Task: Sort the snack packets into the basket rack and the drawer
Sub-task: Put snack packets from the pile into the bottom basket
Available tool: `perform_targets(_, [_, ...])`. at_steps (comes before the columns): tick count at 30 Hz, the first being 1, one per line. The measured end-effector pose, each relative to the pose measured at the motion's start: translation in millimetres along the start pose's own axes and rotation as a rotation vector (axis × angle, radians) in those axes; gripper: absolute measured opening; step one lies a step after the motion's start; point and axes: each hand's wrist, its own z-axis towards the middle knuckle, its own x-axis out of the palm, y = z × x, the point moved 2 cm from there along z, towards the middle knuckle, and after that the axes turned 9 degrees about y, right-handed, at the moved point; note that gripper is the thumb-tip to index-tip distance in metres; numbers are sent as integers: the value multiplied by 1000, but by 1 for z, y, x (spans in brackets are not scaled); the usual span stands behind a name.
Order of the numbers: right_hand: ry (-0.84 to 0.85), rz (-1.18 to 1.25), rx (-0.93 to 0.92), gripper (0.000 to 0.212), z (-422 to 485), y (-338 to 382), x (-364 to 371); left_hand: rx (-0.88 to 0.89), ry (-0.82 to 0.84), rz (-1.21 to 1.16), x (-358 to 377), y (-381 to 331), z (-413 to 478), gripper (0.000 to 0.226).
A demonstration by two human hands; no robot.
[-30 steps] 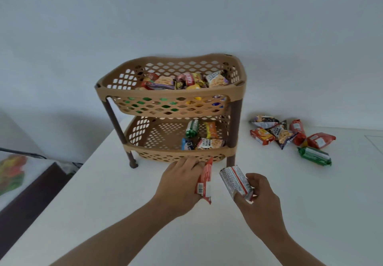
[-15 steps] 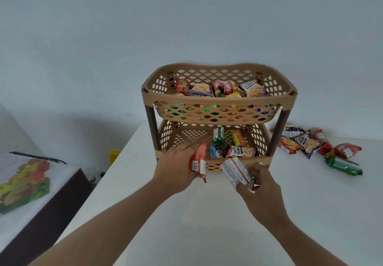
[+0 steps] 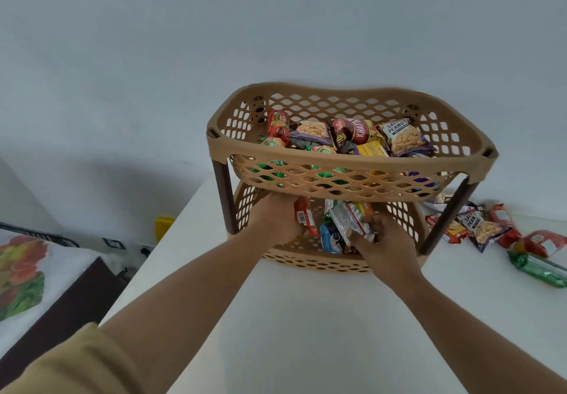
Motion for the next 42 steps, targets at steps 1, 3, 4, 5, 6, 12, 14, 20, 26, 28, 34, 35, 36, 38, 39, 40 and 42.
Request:
perform_targets(1, [-6, -33, -5, 35, 7, 1, 1, -11, 44, 32, 5, 1, 8, 66])
perform_targets(3, [-27, -114, -8, 32, 19, 3, 3, -39, 143, 76, 14, 2, 20, 52])
perform_targets(4, [-35, -141, -23, 31, 24, 5, 4, -55, 188, 92, 18, 2, 24, 44])
perform_targets(5, [-37, -155, -45, 30, 29, 6, 5, -64, 224, 107, 23, 2, 27, 38])
perform_targets(6, [-34, -167, -65, 30, 33, 8, 7, -63, 249, 118, 28, 1, 29, 35])
perform_targets(12, [25, -245, -109, 49, 67, 8, 21, -63, 304, 5, 47, 3, 35, 35])
perform_targets(14, [63, -272, -129, 49, 79, 12, 27, -38, 296, -50, 47, 3, 36, 40])
perform_targets(20, [214, -278, -44, 31, 110, 26, 50, -53, 293, -251, 45, 6, 31, 80])
perform_targets(26, [346, -270, -5, 24, 126, 40, 75, -56, 258, -336, 45, 9, 29, 76])
perform_targets(28, [372, -358, 18, 21, 127, 39, 82, -46, 257, -329, 45, 9, 29, 75])
perform_targets(34, [296, -459, 72, 24, 129, 25, 92, -25, 221, -304, 47, 9, 28, 66])
perform_targets(35, [300, -471, 66, 25, 129, 24, 93, -27, 222, -303, 47, 9, 28, 66])
perform_targets(36, [301, -487, 51, 26, 128, 25, 93, -31, 220, -300, 48, 10, 29, 65])
perform_targets(38, [306, -521, 13, 24, 128, 29, 92, -48, 207, -296, 48, 10, 29, 65])
perform_targets(39, [315, -551, -7, 23, 128, 31, 91, -61, 204, -298, 48, 10, 29, 65])
perform_targets(40, [327, -591, -25, 22, 128, 32, 91, -71, 204, -300, 48, 11, 30, 65])
perform_targets(42, [346, -618, -35, 19, 131, 32, 90, -85, 207, -302, 49, 10, 30, 68])
